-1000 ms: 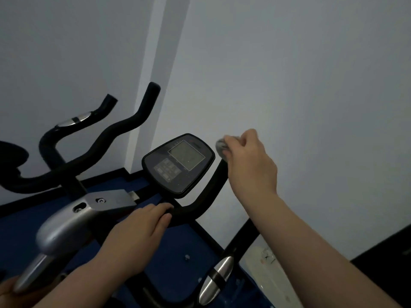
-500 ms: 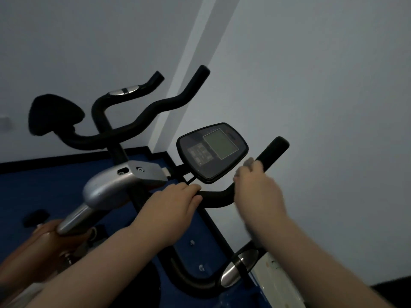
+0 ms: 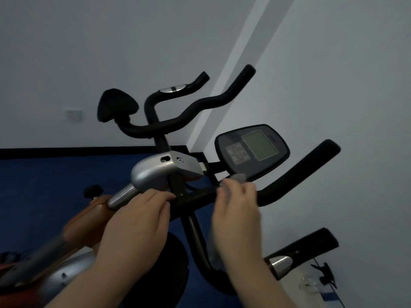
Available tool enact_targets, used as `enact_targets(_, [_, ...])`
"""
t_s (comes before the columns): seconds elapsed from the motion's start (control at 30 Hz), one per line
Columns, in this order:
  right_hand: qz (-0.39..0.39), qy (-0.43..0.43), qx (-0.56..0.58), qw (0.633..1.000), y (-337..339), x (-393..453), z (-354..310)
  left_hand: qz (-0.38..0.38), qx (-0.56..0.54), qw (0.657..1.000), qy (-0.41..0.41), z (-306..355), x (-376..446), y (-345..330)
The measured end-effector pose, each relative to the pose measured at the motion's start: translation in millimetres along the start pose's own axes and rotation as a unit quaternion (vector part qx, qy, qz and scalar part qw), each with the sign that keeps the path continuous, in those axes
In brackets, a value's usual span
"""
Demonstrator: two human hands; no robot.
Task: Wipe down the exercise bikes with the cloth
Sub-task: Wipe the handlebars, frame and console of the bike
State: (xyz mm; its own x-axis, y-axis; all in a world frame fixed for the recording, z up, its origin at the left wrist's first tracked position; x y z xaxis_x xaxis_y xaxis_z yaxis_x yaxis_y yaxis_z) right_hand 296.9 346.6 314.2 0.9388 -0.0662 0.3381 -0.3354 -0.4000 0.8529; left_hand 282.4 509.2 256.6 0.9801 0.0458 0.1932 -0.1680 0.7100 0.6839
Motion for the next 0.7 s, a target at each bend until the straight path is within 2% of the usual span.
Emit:
enact_targets(0.1, [-0.124, 0.122, 0.054, 0.983, -36, -10, -45, 0.017, -0.125, 0.99, 0.065, -22, -7, -2])
enact_targets(0.17, [-0.08, 0.146, 0.001, 0.986, -16, 6, -32, 0.033, -0.158, 0.983, 0.082, -28, -10, 0])
enact_targets(0.23, [0.004, 0.078, -0.023, 0.997, 20, 22, 2, 0.042, -0.177, 0.978, 0.102, -32, -14, 0])
enact_targets(0.3, [0.0, 0.041, -0.016, 0.999, 18, 19, 10, 0.052, -0.203, 0.971, 0.118, -37, -15, 1])
enact_targets(0.37, [-0.053, 0.085, -0.007, 0.995, -16, 1, -16, 0.057, -0.23, 0.962, 0.133, -41, -15, 0])
enact_targets(0.47, [-0.168, 0.161, 0.09, 0.968, -54, -23, -54, 0.064, -0.253, 0.955, 0.139, -43, -15, 2])
enact_targets(0.53, [-0.256, 0.143, 0.183, 0.938, -51, -11, -46, 0.065, -0.257, 0.953, 0.148, -45, -16, 0])
enact_targets(0.57, [-0.263, 0.134, 0.198, 0.935, -41, 1, -35, 0.065, -0.257, 0.952, 0.153, -46, -17, -1])
enact_targets(0.67, [-0.12, 0.102, 0.13, 0.979, -2, 26, -1, 0.057, -0.252, 0.953, 0.16, -48, -18, -4])
enact_targets(0.7, [-0.107, 0.107, 0.097, 0.984, -5, 19, -5, 0.055, -0.25, 0.954, 0.159, -47, -18, -4])
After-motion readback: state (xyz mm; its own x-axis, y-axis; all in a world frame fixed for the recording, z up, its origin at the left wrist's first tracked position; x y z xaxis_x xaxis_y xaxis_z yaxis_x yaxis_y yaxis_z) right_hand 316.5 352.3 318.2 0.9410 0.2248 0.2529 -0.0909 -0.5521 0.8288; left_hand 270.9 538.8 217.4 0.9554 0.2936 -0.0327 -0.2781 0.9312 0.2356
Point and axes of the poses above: each hand's wrist, its own x-axis towards the middle knuckle, its own y-axis out of the back of the hand, z = x × y, the point moved 10 cm from there along x, towards the middle knuckle, and after that the axes turned 2 degrees about x, right-handed, at the moved point
